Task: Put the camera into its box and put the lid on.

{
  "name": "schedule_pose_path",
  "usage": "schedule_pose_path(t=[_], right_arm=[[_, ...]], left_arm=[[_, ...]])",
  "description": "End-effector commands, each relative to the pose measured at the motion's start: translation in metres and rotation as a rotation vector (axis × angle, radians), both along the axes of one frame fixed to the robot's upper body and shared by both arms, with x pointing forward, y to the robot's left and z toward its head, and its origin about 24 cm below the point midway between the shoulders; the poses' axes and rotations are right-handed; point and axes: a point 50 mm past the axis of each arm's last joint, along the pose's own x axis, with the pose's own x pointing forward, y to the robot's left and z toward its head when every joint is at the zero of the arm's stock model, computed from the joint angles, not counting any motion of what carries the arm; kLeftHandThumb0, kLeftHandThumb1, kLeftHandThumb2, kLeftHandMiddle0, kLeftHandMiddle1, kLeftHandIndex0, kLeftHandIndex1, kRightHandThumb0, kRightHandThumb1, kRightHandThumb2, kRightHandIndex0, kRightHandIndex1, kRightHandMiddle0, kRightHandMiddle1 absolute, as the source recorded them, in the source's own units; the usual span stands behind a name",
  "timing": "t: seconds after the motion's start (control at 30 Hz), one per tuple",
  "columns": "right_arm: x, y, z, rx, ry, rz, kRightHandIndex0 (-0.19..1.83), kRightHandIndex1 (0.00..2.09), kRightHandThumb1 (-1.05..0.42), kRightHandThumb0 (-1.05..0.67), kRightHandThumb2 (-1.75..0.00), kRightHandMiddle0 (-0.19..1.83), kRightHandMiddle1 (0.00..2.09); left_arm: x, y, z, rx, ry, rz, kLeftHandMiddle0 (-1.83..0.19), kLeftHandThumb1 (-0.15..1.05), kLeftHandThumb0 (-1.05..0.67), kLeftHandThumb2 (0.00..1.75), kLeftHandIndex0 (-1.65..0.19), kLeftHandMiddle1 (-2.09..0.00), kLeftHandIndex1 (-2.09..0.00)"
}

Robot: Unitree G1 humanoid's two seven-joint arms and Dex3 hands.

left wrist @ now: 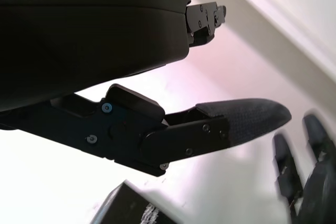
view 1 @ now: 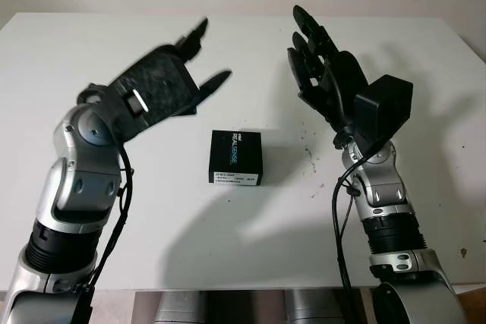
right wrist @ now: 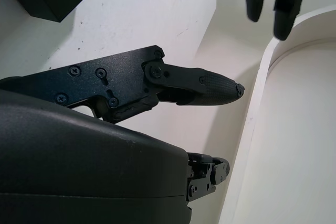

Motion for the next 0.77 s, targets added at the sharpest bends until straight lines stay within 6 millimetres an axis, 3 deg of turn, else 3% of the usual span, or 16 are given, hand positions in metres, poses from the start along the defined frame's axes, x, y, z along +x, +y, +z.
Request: schedule_pose_path(t=[0.0,0.07,0.27,0.43,0.73], right_arm=[[0.002,0.000,0.009,0.003,-0.036,0.006,0.10,0.05,-1.05,-0.61,-0.50,0.11,0.11],[0.002,0.000,0.008,0.002,-0.031,0.005,0.10,0.05,-1.05,-0.61,-0.51,0.11,0.11],[0.004,0.001,0.003,0.032,-0.001,-0.004,0.06,0.03,-1.05,-0.60,-0.52,0.07,0.09],[0.005,-0.001,0.001,0.104,0.047,0.009,-0.16,0.00,-1.05,-0.70,-0.52,-0.12,0.01],[0.002,-0.006,0.000,0.133,0.067,0.003,-0.19,0.00,-1.05,-0.73,-0.56,-0.19,0.00]], left_arm=[[0.002,0.007,0.005,-0.131,-0.059,0.028,0.17,1.05,-0.82,0.67,0.14,-0.01,-0.02],[0.005,0.013,0.004,-0.266,-0.092,0.047,0.19,1.05,-0.82,0.62,0.18,0.00,0.00],[0.006,0.028,-0.014,-0.491,-0.152,0.087,0.19,1.05,-0.84,0.72,0.19,0.00,0.00],[0.011,0.041,-0.035,-0.596,-0.214,0.065,0.19,1.05,-0.84,0.75,0.19,0.00,0.00],[0.006,0.052,-0.062,-0.722,-0.226,0.009,0.19,1.05,-0.85,0.74,0.19,0.00,0.00]])
